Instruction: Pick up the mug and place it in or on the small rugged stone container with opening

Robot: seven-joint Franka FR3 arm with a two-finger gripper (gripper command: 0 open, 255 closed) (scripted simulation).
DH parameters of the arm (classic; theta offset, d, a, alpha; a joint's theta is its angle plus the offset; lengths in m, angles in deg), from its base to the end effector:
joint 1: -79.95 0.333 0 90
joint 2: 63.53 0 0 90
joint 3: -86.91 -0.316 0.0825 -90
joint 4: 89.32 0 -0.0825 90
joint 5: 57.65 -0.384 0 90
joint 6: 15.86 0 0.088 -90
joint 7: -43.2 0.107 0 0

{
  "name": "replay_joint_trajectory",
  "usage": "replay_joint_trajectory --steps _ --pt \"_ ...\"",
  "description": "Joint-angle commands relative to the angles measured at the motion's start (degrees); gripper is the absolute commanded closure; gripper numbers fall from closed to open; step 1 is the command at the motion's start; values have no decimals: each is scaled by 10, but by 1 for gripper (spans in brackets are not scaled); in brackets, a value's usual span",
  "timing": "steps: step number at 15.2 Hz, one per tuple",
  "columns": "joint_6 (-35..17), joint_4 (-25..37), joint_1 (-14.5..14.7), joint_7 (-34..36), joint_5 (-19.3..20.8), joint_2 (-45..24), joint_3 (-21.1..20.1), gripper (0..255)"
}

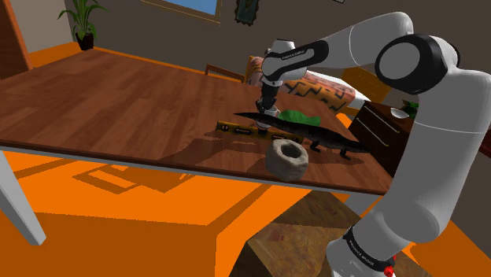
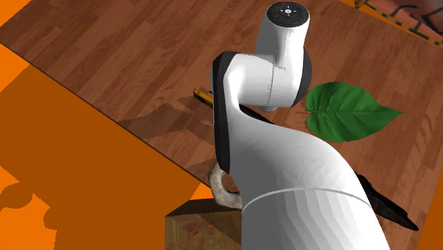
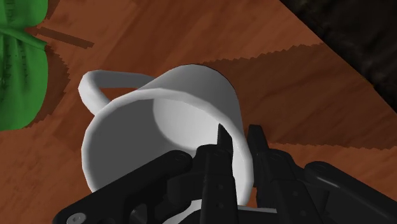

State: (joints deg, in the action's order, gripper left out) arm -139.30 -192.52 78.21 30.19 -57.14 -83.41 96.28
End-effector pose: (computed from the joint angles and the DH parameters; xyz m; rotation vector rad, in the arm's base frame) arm 0.6297 -0.1164 0.3579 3.0771 0.0737 -0.0041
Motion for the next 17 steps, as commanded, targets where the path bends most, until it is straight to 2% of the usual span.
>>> replay_joint_trajectory --steps 1,17 --pt "13 6 0 0 1 7 1 255" --pt "123 79 2 -2 6 45 3 255"
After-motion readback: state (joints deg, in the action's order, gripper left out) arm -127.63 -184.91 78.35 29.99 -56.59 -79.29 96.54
